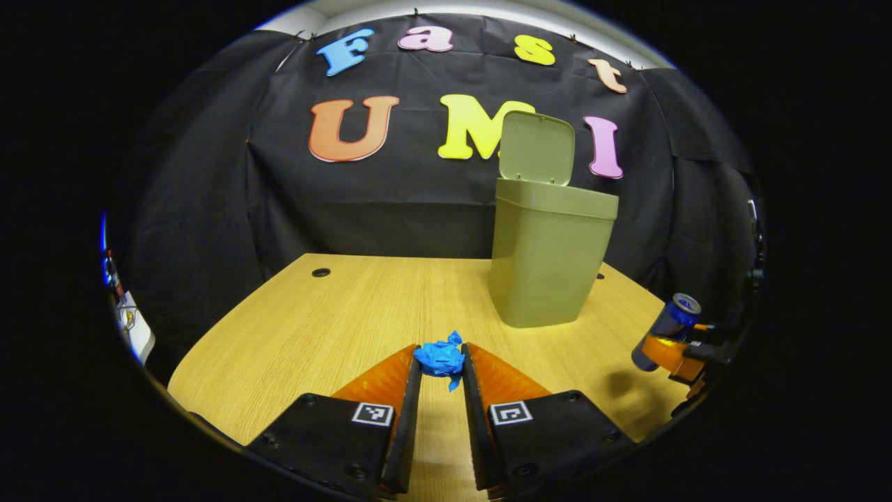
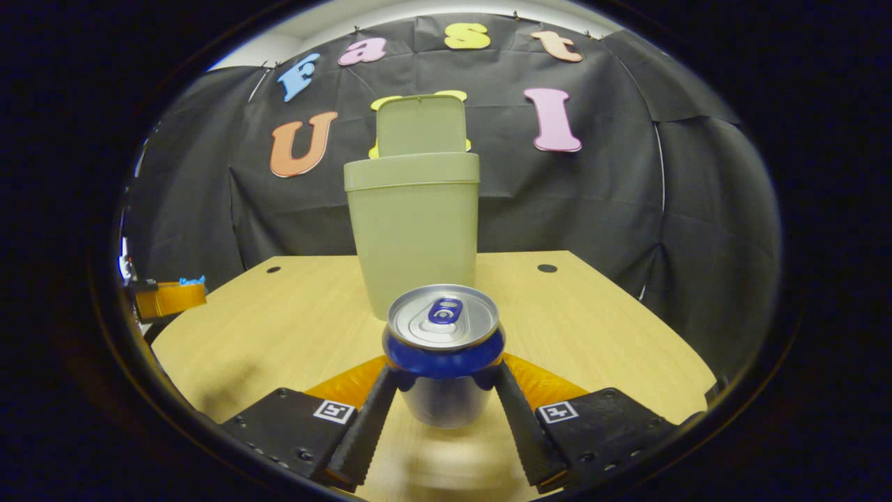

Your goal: Press the lid of the desktop garbage bin to open it, pick up the crumpled paper on the desktop and throw it into the bin, then pick up the pop can on the desktop and drop it into the bin, and finally close the garbage bin lid.

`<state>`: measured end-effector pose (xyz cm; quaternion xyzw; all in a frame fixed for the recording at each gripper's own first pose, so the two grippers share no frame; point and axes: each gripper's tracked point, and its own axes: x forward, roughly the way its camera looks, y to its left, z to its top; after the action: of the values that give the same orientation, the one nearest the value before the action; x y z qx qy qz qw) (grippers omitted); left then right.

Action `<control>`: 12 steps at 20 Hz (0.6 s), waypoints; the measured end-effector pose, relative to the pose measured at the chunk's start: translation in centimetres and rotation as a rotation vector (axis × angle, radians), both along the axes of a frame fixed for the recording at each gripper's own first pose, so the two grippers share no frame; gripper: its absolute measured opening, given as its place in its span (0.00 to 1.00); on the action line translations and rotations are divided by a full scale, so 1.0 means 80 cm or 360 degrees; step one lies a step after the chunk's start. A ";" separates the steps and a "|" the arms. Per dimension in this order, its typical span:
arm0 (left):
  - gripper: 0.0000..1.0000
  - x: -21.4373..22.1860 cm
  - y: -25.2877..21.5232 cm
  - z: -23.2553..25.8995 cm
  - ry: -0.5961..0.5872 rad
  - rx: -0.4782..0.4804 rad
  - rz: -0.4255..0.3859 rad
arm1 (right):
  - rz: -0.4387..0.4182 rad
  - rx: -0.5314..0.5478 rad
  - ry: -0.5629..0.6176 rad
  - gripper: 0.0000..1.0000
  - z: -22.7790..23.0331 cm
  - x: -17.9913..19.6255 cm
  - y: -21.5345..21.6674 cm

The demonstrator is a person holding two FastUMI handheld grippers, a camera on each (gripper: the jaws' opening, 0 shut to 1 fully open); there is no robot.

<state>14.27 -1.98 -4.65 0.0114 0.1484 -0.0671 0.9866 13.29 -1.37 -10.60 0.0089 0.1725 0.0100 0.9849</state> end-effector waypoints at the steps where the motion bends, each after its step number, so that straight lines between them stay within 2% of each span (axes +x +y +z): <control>1: 0.36 0.010 -0.004 0.020 -0.0028 0.0009 -0.0009 | 0.0001 0.0003 -0.0002 0.80 0.007 0.000 -0.003; 7: 0.36 0.086 -0.041 0.102 -0.0095 0.0012 -0.0063 | 0.0050 -0.0006 0.0000 0.80 0.020 -0.004 -0.017; 12: 0.36 0.163 -0.104 0.155 -0.0150 0.0019 -0.0177 | 0.0044 -0.0009 0.0045 0.80 0.015 -0.004 -0.035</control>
<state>27.33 -10.32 7.77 0.0287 0.1014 -0.1202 0.9871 12.99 -4.14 -9.39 0.0040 0.1867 0.0229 0.9821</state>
